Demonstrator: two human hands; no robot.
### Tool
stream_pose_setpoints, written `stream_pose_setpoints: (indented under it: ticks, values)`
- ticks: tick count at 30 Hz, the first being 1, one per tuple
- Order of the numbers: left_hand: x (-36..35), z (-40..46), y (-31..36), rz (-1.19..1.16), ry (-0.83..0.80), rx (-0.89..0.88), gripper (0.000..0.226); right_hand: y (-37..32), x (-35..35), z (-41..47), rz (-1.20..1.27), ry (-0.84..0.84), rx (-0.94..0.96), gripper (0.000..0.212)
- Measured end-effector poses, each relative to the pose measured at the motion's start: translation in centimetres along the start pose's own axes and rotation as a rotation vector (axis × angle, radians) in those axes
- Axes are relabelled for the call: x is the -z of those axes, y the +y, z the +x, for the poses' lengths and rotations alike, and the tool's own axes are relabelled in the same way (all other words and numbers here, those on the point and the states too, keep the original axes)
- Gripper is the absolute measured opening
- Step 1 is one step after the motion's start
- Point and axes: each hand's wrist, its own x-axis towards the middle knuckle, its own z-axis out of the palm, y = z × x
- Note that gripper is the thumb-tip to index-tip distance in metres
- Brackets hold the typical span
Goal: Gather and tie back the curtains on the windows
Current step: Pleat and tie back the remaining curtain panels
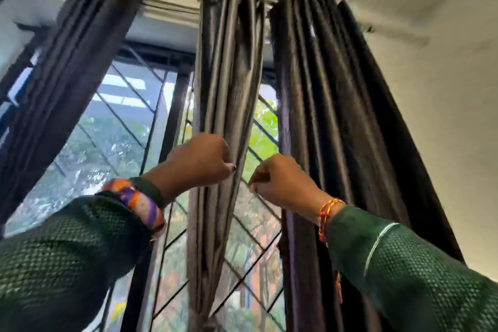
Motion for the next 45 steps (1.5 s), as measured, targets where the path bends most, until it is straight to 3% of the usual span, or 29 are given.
stream_pose_setpoints:
  ticks: [6,16,22,25,28,29,32,34,36,38,42,45]
  values:
    - [-0.8,7.8,6.4,0.025,0.1,-0.006,0.025,7.7,6.1,3.1,-0.122,0.14,-0.017,0.018]
    - [-6.3,18.8,15.4,-0.141,0.267,0.094,0.031,25.7,13.8,5.9,-0.177,0.173,-0.064,0.017]
    - [-10.2,22.4,16.4,-0.018,0.29,0.177,0.072,33.1,15.1,7.2,-0.196,0.283,-0.132,0.045]
    - [-12.2,23.6,15.8,-0.121,0.317,0.247,0.09,35.7,15.1,7.9,-0.176,0.388,-0.257,0.065]
    - [-13.8,24.0,15.6,-0.323,0.402,0.351,0.108,37.8,15.2,8.7,0.068,0.383,-0.383,0.085]
    - [-14.2,24.2,15.5,-0.375,0.416,0.394,0.102,38.5,15.0,9.1,0.168,0.364,-0.403,0.088]
    - [-15.0,24.9,15.4,-0.388,0.435,0.463,0.056,39.8,14.3,10.3,0.409,0.251,-0.446,0.086]
    - [-15.4,25.6,15.4,-0.403,0.426,0.446,0.037,40.1,13.5,11.1,0.458,0.199,-0.403,0.068]
    - [-15.9,26.2,15.5,-0.37,0.405,0.43,0.03,39.2,12.3,11.9,0.43,0.191,-0.28,0.041]
    - [-16.3,26.8,15.7,-0.325,0.407,0.401,0.026,37.1,11.0,12.8,0.417,0.183,-0.144,0.033]
    - [-16.5,27.3,16.4,-0.243,0.418,0.34,0.022,33.4,8.9,15.8,0.436,0.178,-0.019,0.031]
    - [-16.2,27.1,16.2,-0.235,0.46,0.306,0.024,30.8,8.1,16.7,0.504,0.251,-0.046,0.049]
